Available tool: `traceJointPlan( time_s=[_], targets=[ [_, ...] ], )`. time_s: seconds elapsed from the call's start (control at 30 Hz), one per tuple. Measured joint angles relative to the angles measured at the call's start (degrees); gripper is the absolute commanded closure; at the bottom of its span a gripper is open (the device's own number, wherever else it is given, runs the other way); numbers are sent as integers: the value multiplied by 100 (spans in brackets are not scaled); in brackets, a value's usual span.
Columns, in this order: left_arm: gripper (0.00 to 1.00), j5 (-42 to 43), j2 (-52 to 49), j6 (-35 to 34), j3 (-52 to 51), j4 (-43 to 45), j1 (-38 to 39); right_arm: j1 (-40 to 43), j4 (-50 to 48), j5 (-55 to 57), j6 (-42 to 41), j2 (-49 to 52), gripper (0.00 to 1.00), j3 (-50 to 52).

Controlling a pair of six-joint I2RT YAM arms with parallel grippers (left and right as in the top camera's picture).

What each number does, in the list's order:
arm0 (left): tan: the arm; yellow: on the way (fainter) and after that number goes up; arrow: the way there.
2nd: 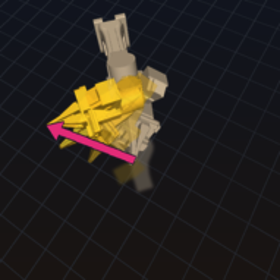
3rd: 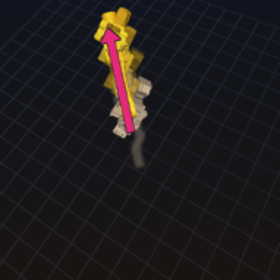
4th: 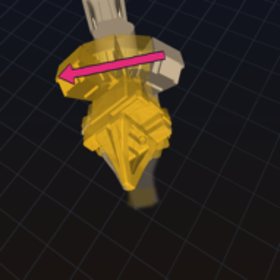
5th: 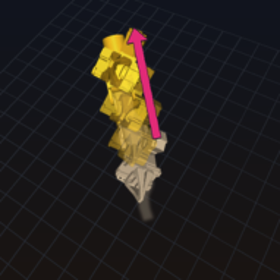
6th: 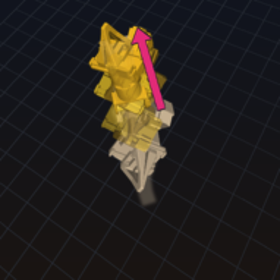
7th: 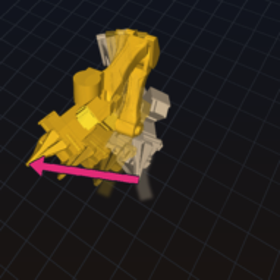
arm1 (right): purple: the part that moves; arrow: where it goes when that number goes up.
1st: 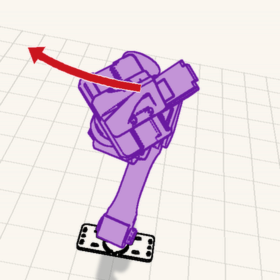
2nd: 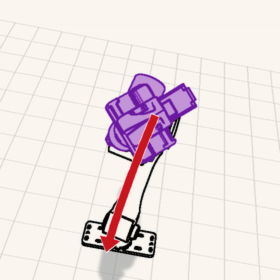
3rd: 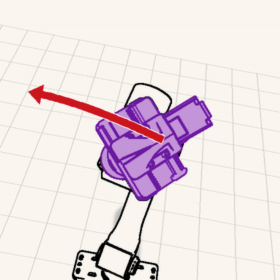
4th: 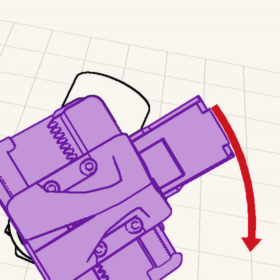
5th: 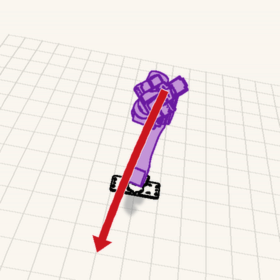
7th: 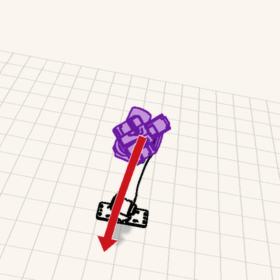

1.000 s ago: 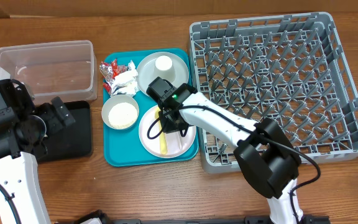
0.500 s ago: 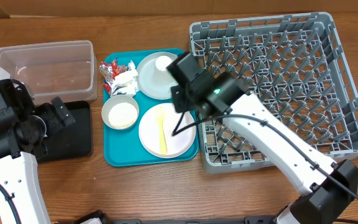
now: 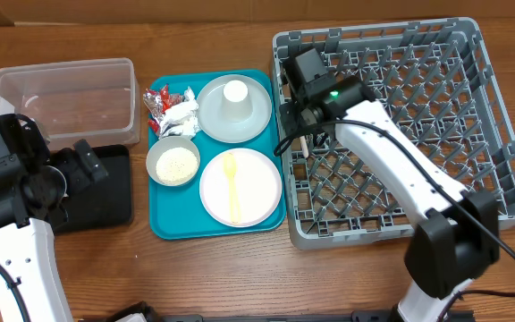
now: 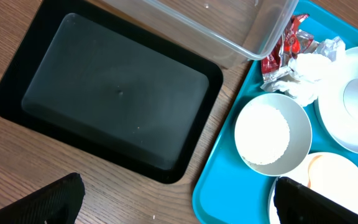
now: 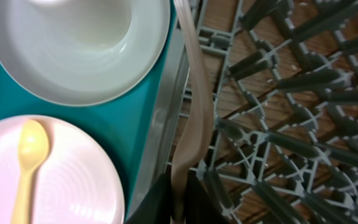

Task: Sort waste into correct bins and load items into the dishwasher rack
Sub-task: 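Place the yellow spoon into the dish rack with the right gripper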

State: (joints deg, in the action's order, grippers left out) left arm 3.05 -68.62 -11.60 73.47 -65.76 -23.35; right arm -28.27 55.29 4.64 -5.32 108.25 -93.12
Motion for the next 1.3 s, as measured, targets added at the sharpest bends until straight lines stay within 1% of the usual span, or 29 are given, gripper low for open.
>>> traceJointPlan(
  time_s=[0.07, 0.17, 0.23, 0.3, 0.33, 0.43, 0.5, 0.53, 0.57, 0.6, 0.67, 0.7, 0.83, 0.97, 1.07, 1.2, 1.23, 1.27, 1.3],
  targets=[
    [0, 0, 0, 0, 0, 0, 0, 0, -11, -44, 46, 76, 51, 26],
    [0, 0, 0, 0, 0, 0, 0, 0, 122, -157, 61, 76, 52, -37],
    [0, 0, 0, 2, 0, -4, 0, -24, 302, -343, 63, 59, 55, -164],
    [0, 0, 0, 0, 0, -2, 0, -98, 354, -568, -57, -24, 61, -258],
    [0, 0, 0, 2, 0, -2, 0, -227, 393, -785, -195, -138, 62, -299],
    [0, 0, 0, 0, 0, -4, 0, -588, 415, -1067, -542, -289, 63, -330],
    [0, 0, 0, 2, 0, -4, 0, -1054, 319, -1174, -874, -304, 63, -321],
    [0, 0, 0, 2, 0, -4, 0, -1416, 221, -1126, -1189, -291, 63, -225],
    [0, 0, 0, 0, 0, -4, 0, -1556, 116, -990, -1408, -269, 62, -136],
    [0, 0, 0, 2, 0, -7, 0, -1705, -46, -774, -1718, -162, 56, -13],
    [0, 0, -2, 2, 0, -7, 0, -1845, -144, -605, -2044, 92, 52, 116],
    [0, 0, -2, 0, 0, -4, 0, -1912, -256, -538, -2275, 348, 52, 199],
    [0, 0, -2, 0, 0, -7, 0, -1971, -483, -428, -2549, 975, 51, 289],
    [0, 0, -2, 2, 0, -7, 0, -1976, -671, -402, -2640, 1322, 49, 293],
    [0, 0, -2, 2, 0, -7, 0, -1978, -767, -387, -2662, 1335, 49, 293],
    [0, 0, -2, 2, 0, -7, 0, -2000, -800, -365, -2682, 1357, 55, 293],
    [0, 0, -2, 0, 0, -7, 0, -2011, -807, -330, -2695, 1403, 59, 293],
    [0, 0, -2, 0, 0, -7, 0, -2017, -811, -282, -2697, 1480, 61, 293],
    [0, 0, -2, 2, 0, -7, 0, -2020, -815, -264, -2702, 1499, 66, 293]
  ],
)
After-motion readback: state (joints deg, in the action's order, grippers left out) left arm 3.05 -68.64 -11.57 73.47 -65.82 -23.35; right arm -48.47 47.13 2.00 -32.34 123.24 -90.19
